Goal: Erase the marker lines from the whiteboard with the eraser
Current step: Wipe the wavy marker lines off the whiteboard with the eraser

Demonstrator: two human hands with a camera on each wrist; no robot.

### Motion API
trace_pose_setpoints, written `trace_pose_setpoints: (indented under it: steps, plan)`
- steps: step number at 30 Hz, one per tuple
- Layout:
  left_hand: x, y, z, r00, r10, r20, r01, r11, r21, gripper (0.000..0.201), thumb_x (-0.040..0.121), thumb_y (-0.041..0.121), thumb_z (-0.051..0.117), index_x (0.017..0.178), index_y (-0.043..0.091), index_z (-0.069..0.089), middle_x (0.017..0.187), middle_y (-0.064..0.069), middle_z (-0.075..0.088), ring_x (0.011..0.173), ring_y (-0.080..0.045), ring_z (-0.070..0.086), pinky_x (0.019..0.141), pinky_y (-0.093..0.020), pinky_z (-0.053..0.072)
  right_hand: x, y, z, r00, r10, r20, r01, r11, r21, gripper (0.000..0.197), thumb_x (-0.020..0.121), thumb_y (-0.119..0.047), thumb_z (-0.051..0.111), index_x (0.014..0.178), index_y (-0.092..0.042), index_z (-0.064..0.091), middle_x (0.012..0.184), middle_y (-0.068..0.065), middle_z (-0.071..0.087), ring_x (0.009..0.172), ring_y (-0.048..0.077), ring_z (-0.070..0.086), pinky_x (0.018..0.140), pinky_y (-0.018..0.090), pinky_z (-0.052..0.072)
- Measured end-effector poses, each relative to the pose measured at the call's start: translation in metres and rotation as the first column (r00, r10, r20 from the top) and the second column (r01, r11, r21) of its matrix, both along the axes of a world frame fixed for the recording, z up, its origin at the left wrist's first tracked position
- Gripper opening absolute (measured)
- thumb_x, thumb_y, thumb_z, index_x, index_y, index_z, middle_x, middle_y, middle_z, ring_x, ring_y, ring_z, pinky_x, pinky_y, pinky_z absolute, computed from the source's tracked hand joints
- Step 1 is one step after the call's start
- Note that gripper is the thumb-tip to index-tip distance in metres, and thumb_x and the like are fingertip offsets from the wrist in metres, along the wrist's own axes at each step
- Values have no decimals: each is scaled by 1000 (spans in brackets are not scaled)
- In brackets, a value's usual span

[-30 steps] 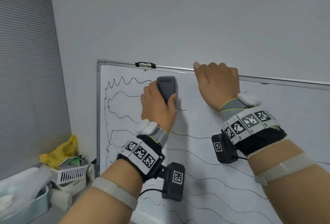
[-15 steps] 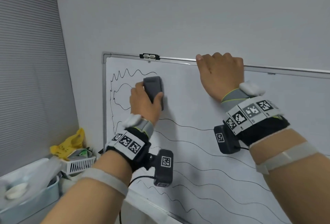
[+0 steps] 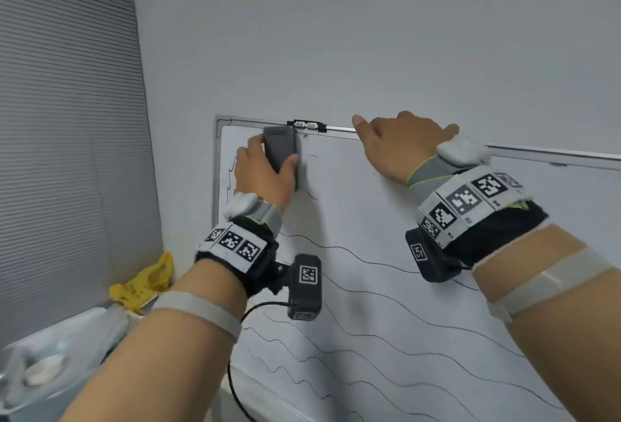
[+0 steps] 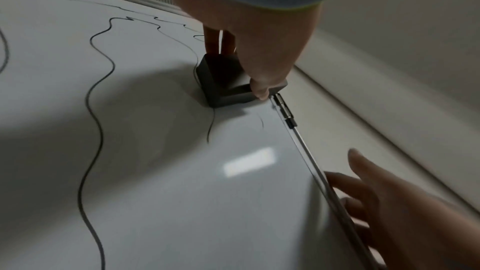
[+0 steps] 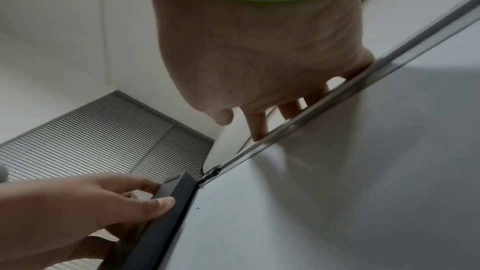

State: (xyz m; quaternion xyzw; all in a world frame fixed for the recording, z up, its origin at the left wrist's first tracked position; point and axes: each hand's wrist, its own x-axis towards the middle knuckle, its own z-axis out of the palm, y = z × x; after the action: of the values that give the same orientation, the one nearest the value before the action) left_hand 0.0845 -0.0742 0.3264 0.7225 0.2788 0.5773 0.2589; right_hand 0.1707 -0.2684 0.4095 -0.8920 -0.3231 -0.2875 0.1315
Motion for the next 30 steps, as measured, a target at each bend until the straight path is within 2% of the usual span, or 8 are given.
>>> trace_pose_setpoints:
  steps: [3, 6, 13, 15, 19, 23, 27, 30]
  plan:
    - [3, -25, -8, 994, -102, -31, 107, 973, 205, 57, 79, 47, 68, 126, 23, 48, 112, -5, 54, 101, -28, 57, 82, -44, 51, -13, 31, -3, 995, 70, 75, -72, 997, 14, 69, 103, -59, 15, 127, -17, 64, 131, 10, 54, 119, 34, 52, 100, 47, 33]
    - [11, -54, -27, 967, -220, -125, 251, 906, 340, 52, 77, 47, 67, 119, 25, 46, 103, 2, 50, 94, -22, 52, 69, -39, 48, -21, 56, -7, 990, 105, 91, -106, 994, 9, 64, 103, -57, 14, 130, -24, 62, 131, 5, 54, 120, 31, 50, 99, 48, 32]
    - [-13, 54, -14, 996, -72, 53, 75, 996, -57, 58, 81, 43, 71, 131, 22, 48, 118, -6, 52, 102, -28, 62, 89, -37, 53, -19, 68, -2, 991, 122, 57, -126, 990, 67, 65, 103, -57, 7, 106, -28, 64, 105, 5, 51, 95, 31, 48, 96, 47, 32]
    - [-16, 39, -18, 990, -132, 54, 131, 991, 13, 56, 79, 46, 71, 127, 27, 48, 115, -1, 52, 99, -24, 62, 87, -41, 54, -19, 73, -2, 984, 155, 84, -162, 983, 83, 61, 106, -52, 10, 100, -25, 64, 104, 8, 55, 96, 33, 55, 95, 45, 34]
    - [-2, -37, -40, 952, -287, -108, 305, 917, 258, 54, 75, 56, 65, 121, 35, 45, 106, 6, 52, 96, -19, 58, 72, -42, 53, -24, 84, -4, 980, 160, 121, -168, 984, 59, 58, 107, -47, 12, 121, -20, 62, 114, 9, 61, 108, 34, 58, 97, 47, 33]
    - [-4, -10, -44, 954, -294, -57, 300, 942, 153, 55, 76, 53, 67, 123, 35, 44, 107, 2, 51, 96, -22, 60, 78, -42, 55, -19, 77, -6, 982, 163, 99, -168, 985, 38, 47, 108, -38, 13, 143, -33, 44, 116, 8, 58, 108, 36, 56, 97, 48, 33]
    - [-21, 61, -39, 991, -131, 18, 132, 988, -79, 55, 80, 42, 74, 125, 24, 49, 111, -1, 52, 96, -25, 64, 82, -36, 54, -15, 76, -7, 991, 113, 77, -118, 991, 64, 56, 104, -50, 7, 124, -33, 56, 96, 3, 50, 90, 31, 51, 92, 46, 29]
    - [-23, 37, -39, 979, -202, 13, 202, 979, 8, 56, 77, 49, 73, 123, 32, 47, 112, 4, 54, 86, -11, 62, 73, -29, 52, -20, 87, -7, 988, 126, 91, -136, 985, 110, 50, 103, -53, 7, 104, -31, 52, 91, 2, 50, 92, 31, 54, 85, 44, 26]
